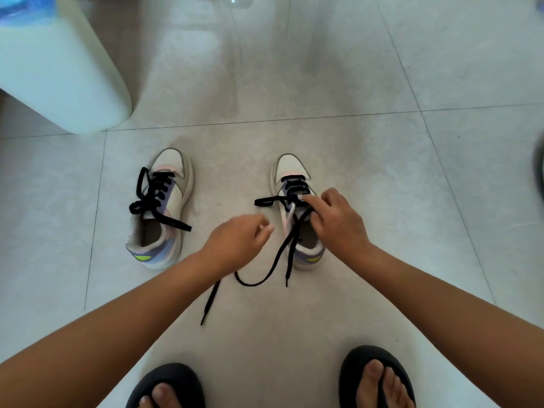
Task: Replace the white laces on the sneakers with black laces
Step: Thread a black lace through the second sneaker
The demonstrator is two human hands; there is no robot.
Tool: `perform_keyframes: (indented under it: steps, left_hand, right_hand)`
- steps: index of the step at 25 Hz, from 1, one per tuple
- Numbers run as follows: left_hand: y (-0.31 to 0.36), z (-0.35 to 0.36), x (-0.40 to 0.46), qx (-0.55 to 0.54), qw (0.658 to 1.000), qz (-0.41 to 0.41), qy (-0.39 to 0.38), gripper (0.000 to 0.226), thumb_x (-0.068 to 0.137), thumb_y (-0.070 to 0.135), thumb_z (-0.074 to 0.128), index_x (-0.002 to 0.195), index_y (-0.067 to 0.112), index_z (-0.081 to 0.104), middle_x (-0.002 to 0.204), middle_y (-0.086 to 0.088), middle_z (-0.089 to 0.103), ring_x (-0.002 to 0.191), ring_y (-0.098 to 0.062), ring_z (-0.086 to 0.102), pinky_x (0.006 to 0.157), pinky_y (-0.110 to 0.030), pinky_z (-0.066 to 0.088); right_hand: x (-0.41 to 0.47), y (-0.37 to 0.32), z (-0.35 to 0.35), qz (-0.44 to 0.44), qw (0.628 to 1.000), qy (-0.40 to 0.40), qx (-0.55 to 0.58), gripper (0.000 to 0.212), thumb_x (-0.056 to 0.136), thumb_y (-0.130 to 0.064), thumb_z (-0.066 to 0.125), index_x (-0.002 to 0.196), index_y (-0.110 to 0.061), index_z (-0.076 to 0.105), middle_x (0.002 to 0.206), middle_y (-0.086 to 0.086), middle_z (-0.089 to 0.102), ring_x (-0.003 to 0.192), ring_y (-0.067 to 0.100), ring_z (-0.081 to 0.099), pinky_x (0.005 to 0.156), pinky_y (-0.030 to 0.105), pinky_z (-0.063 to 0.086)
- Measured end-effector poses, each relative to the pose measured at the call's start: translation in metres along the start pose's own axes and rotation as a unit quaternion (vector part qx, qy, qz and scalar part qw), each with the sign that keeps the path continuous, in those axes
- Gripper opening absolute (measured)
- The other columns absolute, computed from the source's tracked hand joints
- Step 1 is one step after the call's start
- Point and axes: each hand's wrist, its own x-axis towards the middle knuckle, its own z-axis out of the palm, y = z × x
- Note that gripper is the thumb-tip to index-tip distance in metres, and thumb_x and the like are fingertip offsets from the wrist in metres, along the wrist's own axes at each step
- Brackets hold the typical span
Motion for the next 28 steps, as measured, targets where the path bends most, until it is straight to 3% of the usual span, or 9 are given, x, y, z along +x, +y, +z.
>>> perform_keyframes:
  steps: [3, 8, 12, 15, 20, 23, 24, 26, 28]
  left_hand:
    - [0.018, 0.002, 0.036, -0.111, 0.99, -0.056, 0.06, 0.021, 0.096, 0.026, 0.047, 0.108, 0.013, 0.058, 0.098, -0.004, 0.064, 0.09, -0.022, 0.058, 0.076, -0.032, 0.045]
    - [0.022, 0.014, 0.06, -0.176, 0.979, -0.1, 0.023, 0.016, 0.092, 0.023, 0.051, 0.105, 0.013, 0.052, 0.096, -0.007, 0.064, 0.083, -0.022, 0.058, 0.069, -0.027, 0.04]
    - [0.023, 0.019, 0.061, -0.207, 0.969, -0.131, 0.019, 0.023, 0.09, 0.026, 0.055, 0.103, 0.013, 0.041, 0.096, -0.01, 0.061, 0.087, -0.028, 0.062, 0.074, -0.037, 0.05]
    - [0.028, 0.021, 0.061, -0.259, 0.946, -0.196, -0.011, 0.029, 0.09, 0.026, 0.053, 0.106, 0.003, 0.044, 0.096, -0.012, 0.058, 0.082, -0.027, 0.063, 0.058, -0.034, 0.053]
    - [0.034, 0.019, 0.059, -0.308, 0.927, -0.214, -0.009, 0.018, 0.092, 0.016, 0.048, 0.074, 0.011, 0.044, 0.078, -0.01, 0.056, 0.068, -0.026, 0.058, 0.061, -0.036, 0.055]
    - [0.032, 0.022, 0.06, -0.3, 0.93, -0.212, -0.014, 0.015, 0.091, 0.017, 0.047, 0.077, 0.009, 0.048, 0.076, -0.009, 0.056, 0.068, -0.025, 0.058, 0.061, -0.036, 0.055]
    - [0.033, 0.023, 0.059, -0.301, 0.93, -0.212, -0.011, 0.013, 0.09, 0.018, 0.047, 0.08, 0.009, 0.048, 0.077, -0.009, 0.055, 0.071, -0.026, 0.058, 0.062, -0.037, 0.056]
    - [0.033, 0.025, 0.058, -0.306, 0.929, -0.206, 0.001, 0.012, 0.089, 0.02, 0.049, 0.085, 0.009, 0.047, 0.08, -0.007, 0.053, 0.077, -0.027, 0.057, 0.071, -0.041, 0.057]
    - [0.036, 0.027, 0.051, -0.304, 0.934, -0.187, 0.02, 0.012, 0.091, 0.023, 0.051, 0.088, 0.013, 0.046, 0.084, -0.003, 0.05, 0.08, -0.023, 0.053, 0.069, -0.035, 0.05]
  right_hand:
    - [0.013, -0.001, -0.002, -0.088, 0.995, -0.034, -0.039, 0.029, 0.077, -0.014, 0.048, 0.095, -0.008, 0.07, 0.088, 0.015, 0.059, 0.071, 0.033, 0.056, 0.051, 0.037, 0.05]
    - [0.041, -0.006, -0.019, 0.022, 0.974, -0.227, 0.005, 0.029, 0.094, -0.024, 0.047, 0.115, -0.015, 0.063, 0.114, 0.009, 0.049, 0.107, 0.026, 0.048, 0.087, 0.037, 0.043]
    - [0.062, -0.003, -0.031, -0.023, 0.946, -0.322, -0.019, 0.025, 0.092, -0.027, 0.057, 0.113, -0.014, 0.063, 0.105, 0.004, 0.049, 0.1, 0.022, 0.052, 0.082, 0.03, 0.04]
    - [0.069, 0.002, -0.039, 0.004, 0.929, -0.366, 0.054, 0.02, 0.09, -0.025, 0.062, 0.105, -0.014, 0.066, 0.087, -0.006, 0.048, 0.091, 0.014, 0.049, 0.076, 0.024, 0.035]
    - [0.069, -0.002, -0.035, -0.017, 0.954, -0.298, -0.003, 0.007, 0.087, -0.019, 0.06, 0.089, -0.016, 0.055, 0.087, 0.0, 0.055, 0.086, 0.025, 0.056, 0.067, 0.029, 0.039]
    - [0.042, -0.007, -0.013, -0.11, 0.969, -0.151, -0.163, 0.025, 0.068, -0.007, 0.077, 0.081, -0.001, 0.055, 0.072, 0.013, 0.056, 0.047, 0.032, 0.056, 0.039, 0.029, 0.034]
    - [0.036, -0.005, -0.006, -0.109, 0.978, -0.105, -0.144, 0.028, 0.064, -0.004, 0.079, 0.076, 0.0, 0.054, 0.066, 0.013, 0.053, 0.039, 0.031, 0.051, 0.035, 0.027, 0.031]
    - [0.036, 0.002, -0.009, -0.053, 0.988, -0.141, -0.012, 0.016, 0.083, -0.012, 0.066, 0.081, -0.005, 0.052, 0.075, 0.007, 0.049, 0.055, 0.03, 0.054, 0.049, 0.034, 0.038]
    - [0.044, 0.016, -0.024, 0.088, 0.932, -0.299, 0.184, 0.016, 0.095, -0.02, 0.054, 0.081, -0.012, 0.052, 0.079, 0.002, 0.051, 0.065, 0.022, 0.057, 0.062, 0.031, 0.049]
